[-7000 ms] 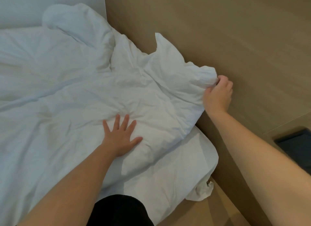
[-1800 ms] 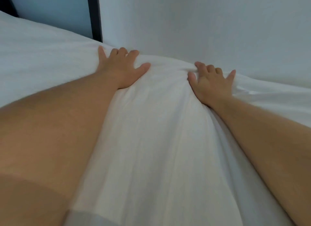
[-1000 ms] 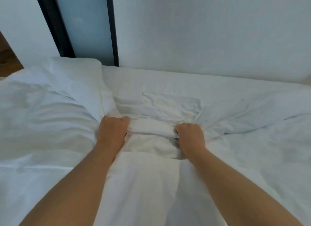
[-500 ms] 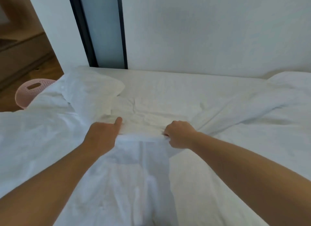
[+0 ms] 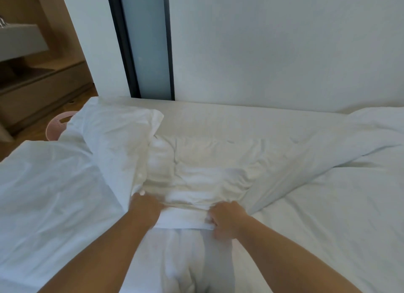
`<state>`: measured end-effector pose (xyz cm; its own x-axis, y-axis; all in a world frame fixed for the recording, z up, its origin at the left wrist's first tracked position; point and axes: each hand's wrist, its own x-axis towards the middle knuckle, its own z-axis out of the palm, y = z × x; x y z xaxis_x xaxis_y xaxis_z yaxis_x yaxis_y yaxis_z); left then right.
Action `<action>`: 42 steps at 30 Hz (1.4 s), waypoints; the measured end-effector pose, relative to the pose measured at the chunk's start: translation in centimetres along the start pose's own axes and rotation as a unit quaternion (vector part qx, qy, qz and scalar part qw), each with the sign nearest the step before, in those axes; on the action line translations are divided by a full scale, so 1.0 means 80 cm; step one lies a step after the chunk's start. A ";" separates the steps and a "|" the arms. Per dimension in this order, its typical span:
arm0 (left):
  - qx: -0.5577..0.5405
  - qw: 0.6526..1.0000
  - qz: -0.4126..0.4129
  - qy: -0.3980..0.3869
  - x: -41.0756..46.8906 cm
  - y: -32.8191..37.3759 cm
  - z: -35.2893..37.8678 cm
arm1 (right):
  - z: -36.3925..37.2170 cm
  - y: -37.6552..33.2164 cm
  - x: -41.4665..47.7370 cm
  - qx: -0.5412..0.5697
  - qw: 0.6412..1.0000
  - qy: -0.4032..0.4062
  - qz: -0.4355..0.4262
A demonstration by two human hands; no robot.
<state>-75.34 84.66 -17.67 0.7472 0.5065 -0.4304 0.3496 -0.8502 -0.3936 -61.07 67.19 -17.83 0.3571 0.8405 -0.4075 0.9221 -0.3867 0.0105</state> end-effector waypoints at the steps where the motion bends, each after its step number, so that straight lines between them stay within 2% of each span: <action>1: 0.038 0.998 0.007 0.039 0.004 -0.006 -0.003 | -0.003 0.002 0.004 0.009 0.999 0.030 -0.007; 3: 0.085 0.991 0.018 0.104 0.015 -0.015 -0.008 | -0.007 0.007 0.017 0.035 0.995 0.093 -0.012; 5: 0.083 0.987 -0.019 0.134 0.032 -0.027 -0.011 | -0.014 0.009 0.038 0.044 0.991 0.130 0.000; 10: 0.061 0.983 -0.132 0.117 0.092 -0.067 -0.019 | -0.023 -0.004 0.099 0.116 0.991 0.049 0.051; 14: 0.033 0.978 -0.190 0.084 0.141 -0.085 -0.030 | -0.027 -0.012 0.149 0.106 0.990 0.069 0.068; 17: 0.017 0.972 -0.230 0.042 0.178 -0.102 -0.038 | -0.021 -0.012 0.191 0.102 0.991 0.028 0.086; 20: -0.014 0.972 -0.233 0.025 0.212 -0.114 -0.030 | -0.009 -0.010 0.222 0.082 0.990 -0.040 0.104; 23: -0.094 0.970 -0.221 0.023 0.227 -0.125 -0.016 | -0.003 -0.008 0.235 0.071 0.989 -0.069 0.114; 26: -0.199 0.950 -0.213 0.108 0.216 -0.138 0.002 | -0.004 -0.010 0.237 0.066 0.987 -0.077 0.123; 27: -0.253 0.928 -0.227 0.150 0.204 -0.141 0.006 | -0.006 -0.012 0.236 0.065 0.987 -0.078 0.128; 28: -0.326 0.891 -0.249 0.195 0.189 -0.143 0.012 | -0.008 -0.015 0.234 0.064 0.986 -0.078 0.132; 30: -0.468 0.786 -0.288 0.282 0.152 -0.147 0.020 | -0.013 -0.022 0.227 0.072 0.986 -0.069 0.135; 32: -0.566 0.673 -0.325 0.349 0.116 -0.161 0.017 | -0.019 -0.031 0.216 0.088 0.988 -0.047 0.122; 35: -0.642 0.508 -0.396 0.415 0.064 -0.197 0.009 | -0.028 -0.048 0.196 0.108 0.991 -0.018 0.073; 37: -0.654 0.416 -0.468 0.424 0.031 -0.217 0.025 | -0.036 -0.066 0.183 0.118 0.992 -0.005 0.041; 38: -0.651 0.389 -0.511 0.404 0.016 -0.222 0.045 | -0.040 -0.077 0.175 0.123 0.992 -0.001 0.024; 39: -0.647 0.379 -0.553 0.363 0.003 -0.223 0.067 | -0.043 -0.086 0.169 0.129 0.992 0.001 0.006; 40: -0.639 0.392 -0.588 0.303 -0.008 -0.221 0.094 | -0.043 -0.095 0.160 0.134 0.991 0.003 -0.011; 42: -0.623 0.455 -0.616 0.158 -0.027 -0.207 0.132 | -0.042 -0.101 0.138 0.145 0.989 -0.002 -0.038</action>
<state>-88.71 99.19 -18.78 -0.4751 0.8307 -0.2902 0.5154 0.5300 0.6734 -64.10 80.87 -19.34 0.2873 0.8700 -0.4006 0.8646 -0.4156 -0.2825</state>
